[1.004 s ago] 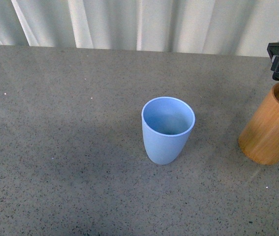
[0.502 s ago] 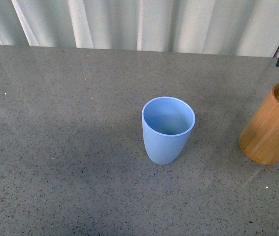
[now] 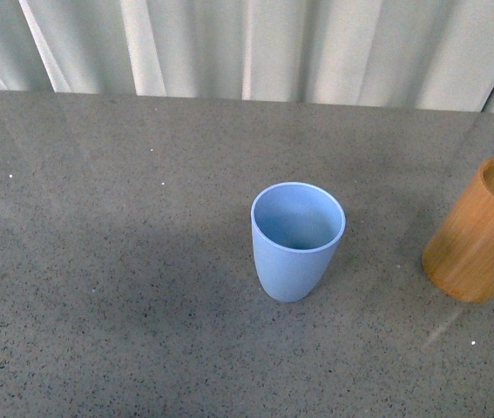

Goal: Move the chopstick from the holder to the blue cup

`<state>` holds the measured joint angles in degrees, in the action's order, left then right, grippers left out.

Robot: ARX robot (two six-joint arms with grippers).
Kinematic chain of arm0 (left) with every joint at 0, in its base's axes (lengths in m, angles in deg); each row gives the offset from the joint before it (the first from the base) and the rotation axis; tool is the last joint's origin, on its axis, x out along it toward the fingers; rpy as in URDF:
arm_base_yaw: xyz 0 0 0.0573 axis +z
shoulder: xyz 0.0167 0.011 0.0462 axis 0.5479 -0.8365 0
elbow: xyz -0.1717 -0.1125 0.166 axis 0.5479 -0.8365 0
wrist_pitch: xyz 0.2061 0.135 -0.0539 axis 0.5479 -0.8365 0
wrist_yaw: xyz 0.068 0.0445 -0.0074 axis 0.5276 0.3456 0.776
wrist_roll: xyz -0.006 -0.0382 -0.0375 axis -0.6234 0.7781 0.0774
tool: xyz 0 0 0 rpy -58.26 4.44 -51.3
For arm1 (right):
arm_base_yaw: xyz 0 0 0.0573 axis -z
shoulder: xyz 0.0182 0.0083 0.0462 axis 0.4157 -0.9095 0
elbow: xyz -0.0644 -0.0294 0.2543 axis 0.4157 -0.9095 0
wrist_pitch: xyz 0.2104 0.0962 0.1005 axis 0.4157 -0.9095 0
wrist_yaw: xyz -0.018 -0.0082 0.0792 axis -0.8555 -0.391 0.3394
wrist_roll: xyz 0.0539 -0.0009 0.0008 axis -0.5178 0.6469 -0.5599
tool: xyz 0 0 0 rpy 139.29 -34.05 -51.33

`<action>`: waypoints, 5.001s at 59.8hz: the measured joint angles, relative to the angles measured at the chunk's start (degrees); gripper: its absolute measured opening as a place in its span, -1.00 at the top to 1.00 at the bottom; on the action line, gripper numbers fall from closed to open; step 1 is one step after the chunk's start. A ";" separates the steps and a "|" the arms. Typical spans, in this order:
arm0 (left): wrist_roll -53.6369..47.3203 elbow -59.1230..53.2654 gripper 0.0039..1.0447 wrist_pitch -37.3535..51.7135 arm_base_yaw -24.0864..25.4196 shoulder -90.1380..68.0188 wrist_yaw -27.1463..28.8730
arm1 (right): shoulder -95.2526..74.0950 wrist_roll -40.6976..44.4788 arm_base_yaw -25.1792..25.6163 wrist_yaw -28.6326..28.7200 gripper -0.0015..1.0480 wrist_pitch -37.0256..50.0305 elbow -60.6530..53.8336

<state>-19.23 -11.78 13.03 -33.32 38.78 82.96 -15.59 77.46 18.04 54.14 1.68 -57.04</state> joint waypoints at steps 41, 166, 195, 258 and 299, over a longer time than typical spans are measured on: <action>0.00 0.00 -0.87 0.00 0.00 0.00 0.00 | 3.17 -4.46 -22.75 -5.81 0.94 -6.93 12.48; -0.02 0.00 -0.87 0.00 0.00 0.00 0.00 | 6.08 -7.76 -20.00 -13.05 -0.81 -7.48 4.28; -0.02 0.00 -0.87 0.00 0.00 0.00 0.00 | 44.09 -8.46 8.81 -9.75 -0.81 -40.57 -7.72; -0.02 0.00 -0.87 0.00 0.00 0.00 0.00 | 68.15 -4.07 6.62 -0.61 0.98 -42.62 -24.87; -0.02 0.00 -0.87 0.00 0.00 0.00 0.00 | 81.81 -4.09 6.62 -0.63 0.98 -53.92 -26.08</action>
<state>-19.25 -11.78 13.03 -33.32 38.78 82.96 66.22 73.38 24.66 53.50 -52.24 -83.12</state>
